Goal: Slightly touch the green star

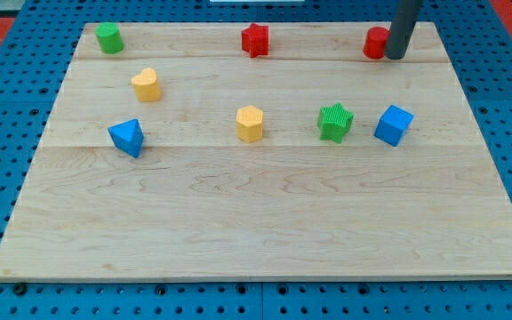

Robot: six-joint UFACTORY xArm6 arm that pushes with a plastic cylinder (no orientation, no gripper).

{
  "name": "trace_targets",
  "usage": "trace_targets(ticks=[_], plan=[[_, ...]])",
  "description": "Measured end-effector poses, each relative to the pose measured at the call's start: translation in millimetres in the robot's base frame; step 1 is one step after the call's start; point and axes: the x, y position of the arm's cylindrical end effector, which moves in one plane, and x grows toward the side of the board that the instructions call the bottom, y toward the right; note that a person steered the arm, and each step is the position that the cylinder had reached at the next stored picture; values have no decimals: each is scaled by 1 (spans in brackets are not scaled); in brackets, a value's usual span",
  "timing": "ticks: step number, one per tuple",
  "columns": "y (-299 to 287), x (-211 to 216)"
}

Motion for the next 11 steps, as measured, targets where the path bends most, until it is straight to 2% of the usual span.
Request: trace_targets(ticks=[4,5,6,7,9,10,11], plan=[[29,3],[25,34],[-3,76],[-47,98],[-132,90],[-151,129],[-195,139]])
